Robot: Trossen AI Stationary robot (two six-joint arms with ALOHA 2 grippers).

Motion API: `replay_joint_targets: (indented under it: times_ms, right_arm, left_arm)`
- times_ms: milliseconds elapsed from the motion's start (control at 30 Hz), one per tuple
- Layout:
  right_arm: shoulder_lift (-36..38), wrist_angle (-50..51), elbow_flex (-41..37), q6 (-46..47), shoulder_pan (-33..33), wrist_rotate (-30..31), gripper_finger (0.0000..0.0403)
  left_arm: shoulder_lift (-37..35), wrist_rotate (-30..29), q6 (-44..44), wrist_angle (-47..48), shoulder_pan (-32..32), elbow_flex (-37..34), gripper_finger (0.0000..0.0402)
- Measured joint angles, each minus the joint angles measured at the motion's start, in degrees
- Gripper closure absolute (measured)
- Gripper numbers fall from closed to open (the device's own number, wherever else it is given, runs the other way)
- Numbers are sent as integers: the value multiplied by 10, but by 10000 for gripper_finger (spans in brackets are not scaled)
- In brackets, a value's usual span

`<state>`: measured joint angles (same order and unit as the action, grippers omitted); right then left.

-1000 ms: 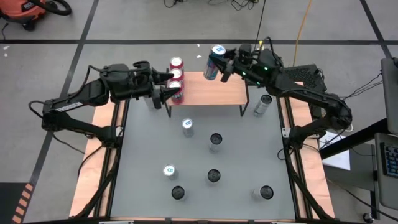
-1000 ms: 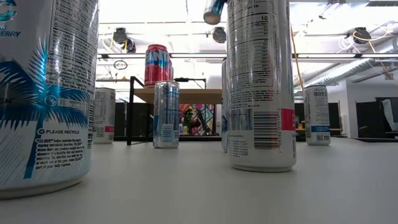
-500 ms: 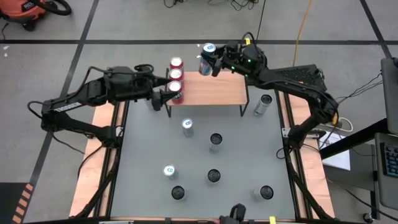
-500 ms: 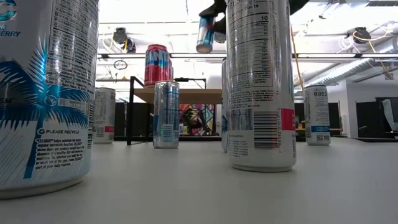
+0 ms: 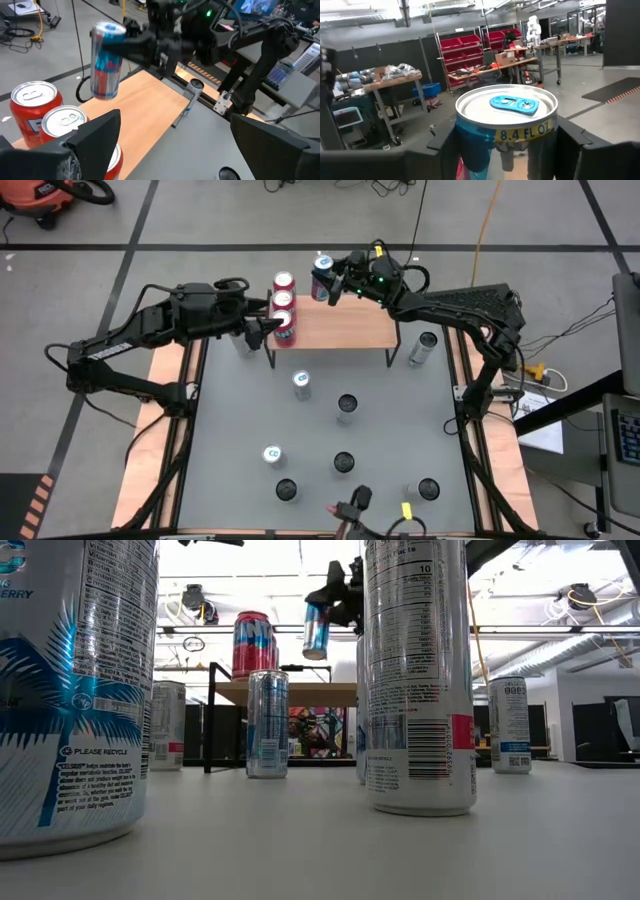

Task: Place canned beverage on shelf
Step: Put the top right blue soda can on the shelf

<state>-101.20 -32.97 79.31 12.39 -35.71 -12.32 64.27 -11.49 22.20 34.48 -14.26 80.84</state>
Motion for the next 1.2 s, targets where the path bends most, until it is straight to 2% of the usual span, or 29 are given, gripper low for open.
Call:
replay_joint_targets:
  times_ms: [633,1200]
  right_arm:
    - [-81,-24,0,-40,-6,-16,204]
    - [-81,-19,0,-90,-6,-15,204]
  left_arm:
    - [0,-3,-4,5,-1,0,23]
    - [1,3,-16,8,0,0,23]
